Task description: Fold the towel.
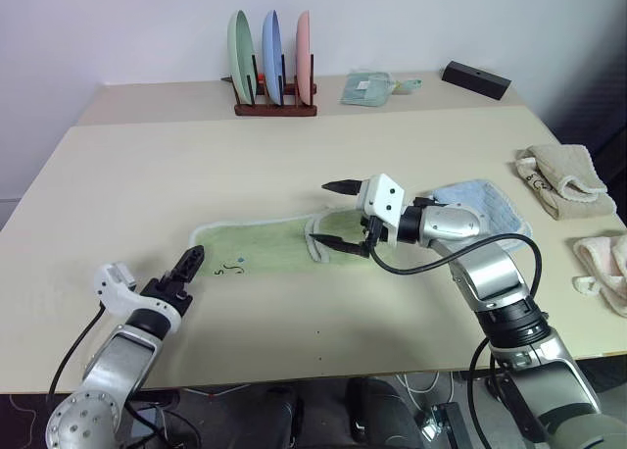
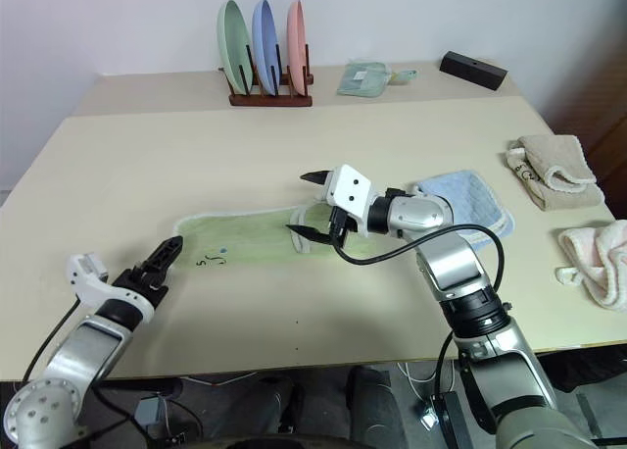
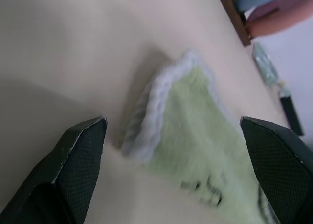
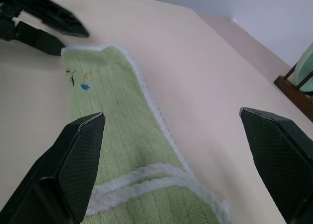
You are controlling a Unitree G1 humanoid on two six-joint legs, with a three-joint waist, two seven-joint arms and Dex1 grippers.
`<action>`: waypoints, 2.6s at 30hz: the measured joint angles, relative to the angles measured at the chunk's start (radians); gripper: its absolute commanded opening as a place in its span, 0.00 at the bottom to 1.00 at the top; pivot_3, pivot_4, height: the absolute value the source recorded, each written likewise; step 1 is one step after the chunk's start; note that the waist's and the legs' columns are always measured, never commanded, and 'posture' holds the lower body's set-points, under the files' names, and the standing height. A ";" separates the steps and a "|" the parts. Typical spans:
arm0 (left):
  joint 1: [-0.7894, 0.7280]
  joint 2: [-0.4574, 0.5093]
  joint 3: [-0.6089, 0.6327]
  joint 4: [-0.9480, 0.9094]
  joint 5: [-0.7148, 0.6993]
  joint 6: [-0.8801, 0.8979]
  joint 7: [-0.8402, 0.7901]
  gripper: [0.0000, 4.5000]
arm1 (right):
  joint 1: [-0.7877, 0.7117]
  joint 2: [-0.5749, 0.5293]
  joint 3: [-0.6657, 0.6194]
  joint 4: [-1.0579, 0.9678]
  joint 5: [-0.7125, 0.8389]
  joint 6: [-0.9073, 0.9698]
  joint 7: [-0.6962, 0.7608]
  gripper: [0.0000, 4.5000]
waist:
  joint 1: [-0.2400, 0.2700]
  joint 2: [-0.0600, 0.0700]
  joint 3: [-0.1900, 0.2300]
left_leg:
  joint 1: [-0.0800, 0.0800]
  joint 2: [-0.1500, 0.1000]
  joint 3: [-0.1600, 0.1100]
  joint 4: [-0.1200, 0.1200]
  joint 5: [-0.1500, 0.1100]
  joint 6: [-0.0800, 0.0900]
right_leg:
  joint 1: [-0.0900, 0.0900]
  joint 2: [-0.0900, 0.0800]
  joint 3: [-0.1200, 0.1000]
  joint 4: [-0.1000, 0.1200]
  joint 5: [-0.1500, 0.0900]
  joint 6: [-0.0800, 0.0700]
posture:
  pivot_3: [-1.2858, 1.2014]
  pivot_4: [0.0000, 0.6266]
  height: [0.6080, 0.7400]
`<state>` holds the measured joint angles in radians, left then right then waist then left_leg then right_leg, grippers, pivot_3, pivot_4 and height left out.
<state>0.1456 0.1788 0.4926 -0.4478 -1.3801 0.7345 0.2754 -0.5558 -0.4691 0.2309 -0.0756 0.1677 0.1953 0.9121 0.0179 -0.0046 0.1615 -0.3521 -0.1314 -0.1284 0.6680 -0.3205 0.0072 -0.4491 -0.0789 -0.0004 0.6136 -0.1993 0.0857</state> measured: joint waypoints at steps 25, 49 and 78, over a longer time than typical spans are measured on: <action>-0.038 0.262 0.119 0.076 -0.002 -0.136 -0.147 0.01 | 0.104 0.006 0.021 -0.088 -0.037 0.011 -0.049 1.00 | -0.001 -0.001 0.000 | -0.001 0.000 0.000 -0.001 0.001 -0.001 | -0.002 0.001 0.001 0.000 0.000 0.000 | 0.52 0.24 1.00; -0.357 0.518 -0.592 0.014 0.649 0.052 -0.664 0.16 | 0.123 -0.014 0.018 -0.039 -0.075 -0.012 -0.074 1.00 | -0.005 -0.002 0.000 | -0.004 0.000 0.000 -0.002 0.001 -0.002 | -0.006 0.001 0.001 0.000 0.000 0.000 | 0.52 0.24 1.00; -0.365 0.516 -0.310 0.146 0.617 0.008 -0.742 0.13 | -0.143 0.250 0.054 0.092 0.027 0.232 -0.109 0.01 | -0.010 -0.002 0.000 | -0.004 0.001 0.000 -0.003 0.001 -0.002 | -0.008 0.001 0.001 0.001 0.001 -0.001 | 0.52 0.24 1.00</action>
<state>-0.2195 0.6945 0.1829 -0.3019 -0.7634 0.7426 -0.4661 -0.6986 -0.2191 0.2849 0.0165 0.1950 0.4277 0.8027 0.0080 -0.0066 0.1616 -0.3562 -0.1308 -0.1281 0.6652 -0.3191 0.0049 -0.4568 -0.0776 0.0005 0.6148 -0.1988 0.0845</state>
